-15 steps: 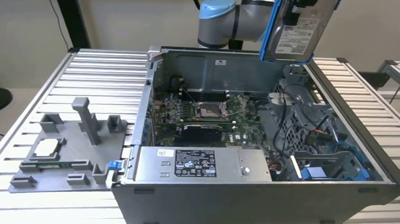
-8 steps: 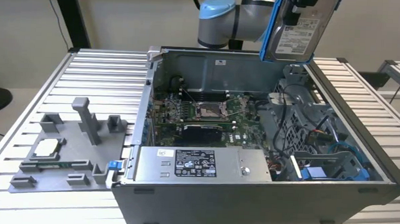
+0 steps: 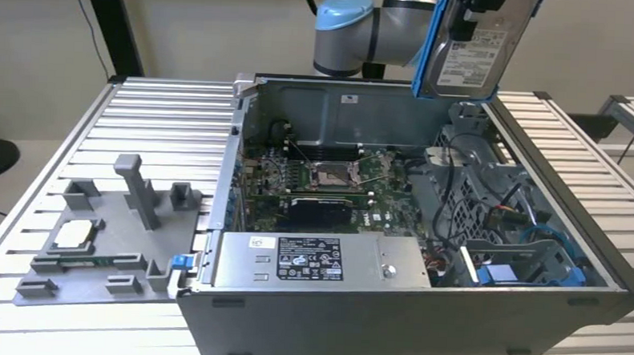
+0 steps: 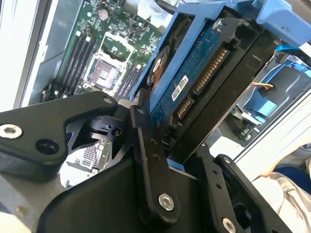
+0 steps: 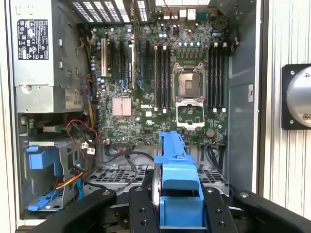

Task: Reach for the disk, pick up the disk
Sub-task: 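Pick up the disk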

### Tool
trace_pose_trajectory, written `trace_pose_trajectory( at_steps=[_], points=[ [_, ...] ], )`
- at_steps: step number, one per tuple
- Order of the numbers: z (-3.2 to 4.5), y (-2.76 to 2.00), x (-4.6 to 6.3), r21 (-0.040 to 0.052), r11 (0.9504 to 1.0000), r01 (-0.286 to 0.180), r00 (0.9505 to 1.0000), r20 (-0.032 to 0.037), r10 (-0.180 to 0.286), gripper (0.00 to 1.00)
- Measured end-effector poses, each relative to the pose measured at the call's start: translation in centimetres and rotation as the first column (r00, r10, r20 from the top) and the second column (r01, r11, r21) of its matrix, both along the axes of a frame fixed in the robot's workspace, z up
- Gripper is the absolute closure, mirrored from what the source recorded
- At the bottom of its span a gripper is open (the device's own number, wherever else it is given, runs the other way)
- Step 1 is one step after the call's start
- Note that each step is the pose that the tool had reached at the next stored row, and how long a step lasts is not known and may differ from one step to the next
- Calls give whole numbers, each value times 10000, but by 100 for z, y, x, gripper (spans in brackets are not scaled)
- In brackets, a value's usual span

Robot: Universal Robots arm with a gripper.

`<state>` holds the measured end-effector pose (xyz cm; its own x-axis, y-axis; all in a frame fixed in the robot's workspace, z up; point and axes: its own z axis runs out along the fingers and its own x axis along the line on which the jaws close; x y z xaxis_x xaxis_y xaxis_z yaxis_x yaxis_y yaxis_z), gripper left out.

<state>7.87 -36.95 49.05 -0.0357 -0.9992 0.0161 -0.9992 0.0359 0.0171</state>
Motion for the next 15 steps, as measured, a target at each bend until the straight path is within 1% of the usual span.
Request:
trace_pose_trajectory(
  at_steps=[9, 15],
  points=[
    [-5, -114, 0, -1, 10000, 3, 10000, 0, -3, 100],
    [-9, -172, 0, -1, 10000, 7, 10000, -1, -7, 100]
  ],
)
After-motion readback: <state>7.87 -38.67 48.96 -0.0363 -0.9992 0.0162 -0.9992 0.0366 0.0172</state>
